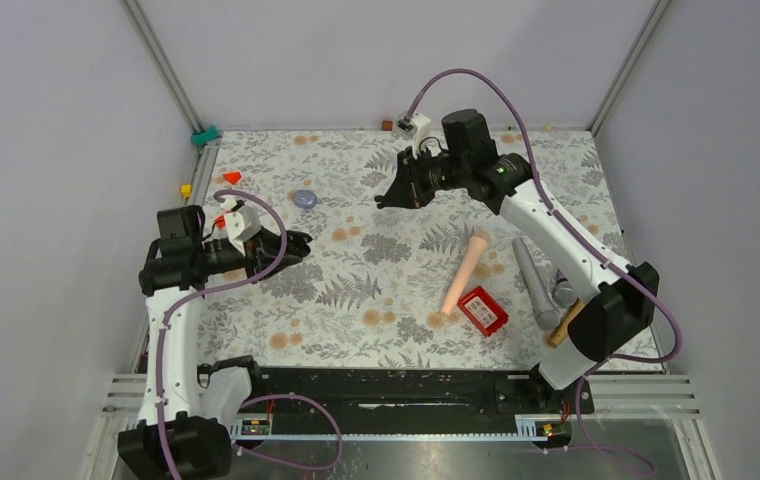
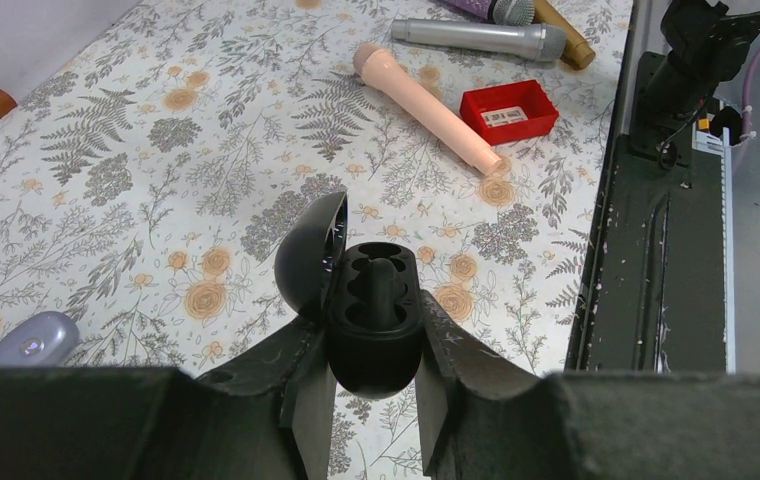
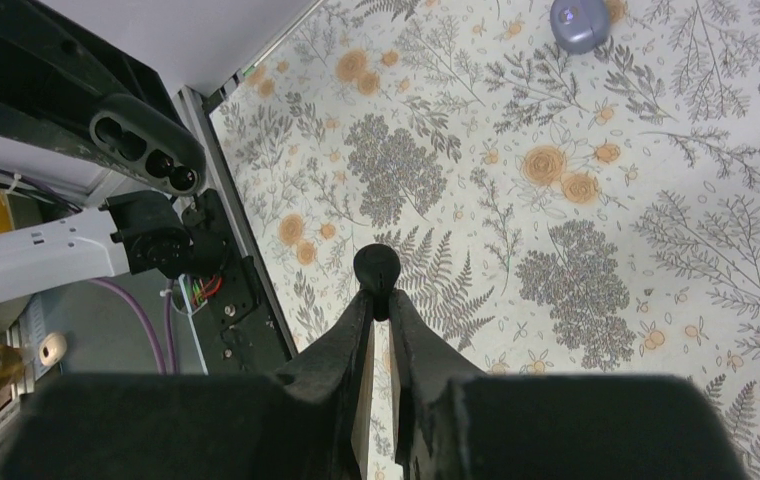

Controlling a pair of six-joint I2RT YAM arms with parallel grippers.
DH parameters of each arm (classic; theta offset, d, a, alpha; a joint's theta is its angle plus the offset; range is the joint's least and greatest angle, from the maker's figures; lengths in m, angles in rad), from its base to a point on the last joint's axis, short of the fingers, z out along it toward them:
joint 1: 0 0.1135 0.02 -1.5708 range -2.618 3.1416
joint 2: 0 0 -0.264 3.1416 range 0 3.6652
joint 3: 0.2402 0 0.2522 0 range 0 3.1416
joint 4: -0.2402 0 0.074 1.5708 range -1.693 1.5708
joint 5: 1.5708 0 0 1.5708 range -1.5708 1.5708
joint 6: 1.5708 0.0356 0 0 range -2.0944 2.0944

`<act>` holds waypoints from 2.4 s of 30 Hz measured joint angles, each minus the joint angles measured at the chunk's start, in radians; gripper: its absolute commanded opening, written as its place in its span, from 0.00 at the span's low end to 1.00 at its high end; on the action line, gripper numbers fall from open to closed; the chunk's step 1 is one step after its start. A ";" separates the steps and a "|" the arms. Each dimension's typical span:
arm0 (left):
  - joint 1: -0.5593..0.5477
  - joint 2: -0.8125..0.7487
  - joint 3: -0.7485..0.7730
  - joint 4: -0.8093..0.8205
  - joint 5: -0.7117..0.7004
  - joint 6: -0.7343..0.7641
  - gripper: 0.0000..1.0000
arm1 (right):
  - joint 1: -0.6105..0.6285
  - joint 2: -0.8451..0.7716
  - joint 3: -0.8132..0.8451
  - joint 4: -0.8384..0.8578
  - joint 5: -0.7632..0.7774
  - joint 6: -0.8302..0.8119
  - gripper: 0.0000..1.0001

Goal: Insert the wireless bluetooth earbuds into the charging case
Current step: Pick up the earbud from the center of the board, then place the earbud in the charging case.

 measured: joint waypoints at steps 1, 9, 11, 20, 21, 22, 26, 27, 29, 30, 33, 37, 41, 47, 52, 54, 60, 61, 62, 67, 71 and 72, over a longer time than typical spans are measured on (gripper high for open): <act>0.000 0.000 0.000 0.000 0.004 0.000 0.01 | 0.000 -0.002 0.000 -0.009 0.000 -0.006 0.14; -0.116 0.054 0.074 0.000 -0.035 -0.026 0.00 | 0.000 -0.086 -0.016 -0.046 -0.026 -0.061 0.15; -0.192 0.072 0.098 0.002 -0.076 -0.026 0.00 | 0.000 -0.135 -0.028 -0.045 -0.035 -0.084 0.15; -0.415 0.224 0.204 0.000 -0.183 -0.042 0.00 | 0.021 -0.241 -0.126 -0.029 -0.113 -0.146 0.16; -0.430 0.231 0.208 0.000 -0.184 -0.044 0.00 | 0.027 -0.244 -0.139 -0.031 -0.126 -0.155 0.16; -0.445 0.234 0.208 0.000 -0.185 -0.045 0.00 | 0.034 -0.246 -0.151 -0.030 -0.137 -0.165 0.16; -0.493 0.223 0.195 0.000 -0.181 -0.043 0.00 | 0.061 -0.256 -0.184 -0.036 -0.177 -0.204 0.17; -0.496 0.219 0.188 -0.002 -0.179 -0.042 0.01 | 0.070 -0.256 -0.185 -0.039 -0.183 -0.214 0.17; -0.496 0.216 0.175 -0.005 -0.177 -0.043 0.01 | 0.093 -0.256 -0.185 -0.043 -0.185 -0.242 0.17; -0.496 0.216 0.171 -0.005 -0.174 -0.042 0.01 | 0.108 -0.256 -0.185 -0.047 -0.184 -0.259 0.17; -0.496 0.216 0.159 -0.011 -0.171 -0.041 0.02 | 0.148 -0.249 -0.184 -0.070 -0.183 -0.302 0.17; -0.496 0.216 0.150 -0.011 -0.162 -0.040 0.03 | 0.183 -0.221 -0.179 -0.104 -0.178 -0.344 0.17; -0.496 0.224 0.146 -0.015 -0.148 -0.037 0.04 | 0.200 -0.191 -0.174 -0.123 -0.160 -0.367 0.17; -0.496 0.245 0.146 -0.016 -0.135 -0.035 0.05 | 0.221 -0.171 -0.169 -0.138 -0.145 -0.380 0.17; -0.496 0.260 0.146 -0.015 -0.120 -0.036 0.06 | 0.243 -0.168 -0.166 -0.139 -0.124 -0.390 0.17; -0.496 0.269 0.146 -0.015 -0.114 -0.036 0.06 | 0.252 -0.167 -0.166 -0.139 -0.113 -0.394 0.16; -0.499 0.283 0.145 -0.015 -0.105 -0.036 0.06 | 0.265 -0.161 -0.165 -0.137 -0.064 -0.394 0.16; -0.501 0.284 0.143 -0.014 -0.102 -0.036 0.07 | 0.267 -0.159 -0.165 -0.135 -0.054 -0.394 0.16; -0.502 0.286 0.140 -0.016 -0.100 -0.036 0.07 | 0.267 -0.156 -0.166 -0.133 -0.046 -0.393 0.16; -0.507 0.294 0.130 -0.016 -0.095 -0.036 0.07 | 0.269 -0.150 -0.166 -0.117 -0.021 -0.388 0.16; -0.509 0.295 0.130 -0.016 -0.091 -0.036 0.07 | 0.270 -0.150 -0.166 -0.103 -0.002 -0.381 0.16; -0.510 0.295 0.130 -0.016 -0.091 -0.036 0.07 | 0.271 -0.150 -0.166 -0.098 0.003 -0.380 0.16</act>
